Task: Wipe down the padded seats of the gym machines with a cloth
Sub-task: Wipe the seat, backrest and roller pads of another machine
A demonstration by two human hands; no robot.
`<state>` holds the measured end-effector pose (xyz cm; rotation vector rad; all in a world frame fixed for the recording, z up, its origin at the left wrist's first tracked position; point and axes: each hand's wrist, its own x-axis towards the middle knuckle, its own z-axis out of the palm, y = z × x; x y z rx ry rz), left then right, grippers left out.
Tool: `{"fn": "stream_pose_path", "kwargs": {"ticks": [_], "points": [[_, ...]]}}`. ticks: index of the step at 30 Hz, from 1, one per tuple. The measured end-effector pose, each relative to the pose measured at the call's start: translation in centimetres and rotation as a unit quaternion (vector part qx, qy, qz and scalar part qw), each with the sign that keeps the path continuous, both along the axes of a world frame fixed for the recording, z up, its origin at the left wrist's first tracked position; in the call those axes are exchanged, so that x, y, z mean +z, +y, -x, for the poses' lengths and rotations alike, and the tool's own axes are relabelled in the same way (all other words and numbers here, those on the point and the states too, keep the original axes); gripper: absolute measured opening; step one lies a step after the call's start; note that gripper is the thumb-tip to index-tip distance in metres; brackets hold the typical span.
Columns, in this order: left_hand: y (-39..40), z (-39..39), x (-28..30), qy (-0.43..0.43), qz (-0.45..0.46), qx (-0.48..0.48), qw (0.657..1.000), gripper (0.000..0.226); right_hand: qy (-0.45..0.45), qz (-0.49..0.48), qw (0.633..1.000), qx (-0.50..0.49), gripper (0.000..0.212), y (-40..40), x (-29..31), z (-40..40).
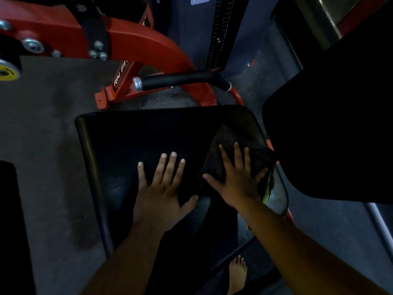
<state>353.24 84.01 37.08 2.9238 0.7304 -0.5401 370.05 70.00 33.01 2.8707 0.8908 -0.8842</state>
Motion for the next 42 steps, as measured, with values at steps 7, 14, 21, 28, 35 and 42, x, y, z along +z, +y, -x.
{"fn": "stream_pose_path", "kwargs": {"ticks": [7,14,21,28,35,42], "points": [[-0.1,0.1,0.2,-0.010,-0.009,-0.012,1.000,0.095,-0.006,-0.051,0.988,-0.145,0.077,9.6,-1.7,-7.1],[-0.1,0.1,0.1,-0.014,0.004,-0.004,1.000,0.095,-0.076,-0.075,0.994,-0.008,0.082,3.8,-2.1,-8.5],[0.0,0.3,0.2,-0.021,-0.010,-0.010,1.000,0.094,-0.028,-0.071,0.983,-0.167,0.098,7.3,-2.6,-11.4],[0.0,0.2,-0.2,-0.018,-0.006,-0.007,1.000,0.095,-0.042,-0.052,0.998,-0.008,0.077,-3.7,-1.0,-1.9],[0.0,0.3,-0.6,-0.023,-0.016,-0.024,0.999,0.095,-0.051,0.002,0.991,-0.127,0.074,-5.9,-1.1,-0.2],[-0.1,0.3,-0.6,-0.016,-0.029,-0.023,0.999,0.096,-0.040,-0.056,0.997,-0.042,0.071,3.7,-2.1,-6.1]]}}
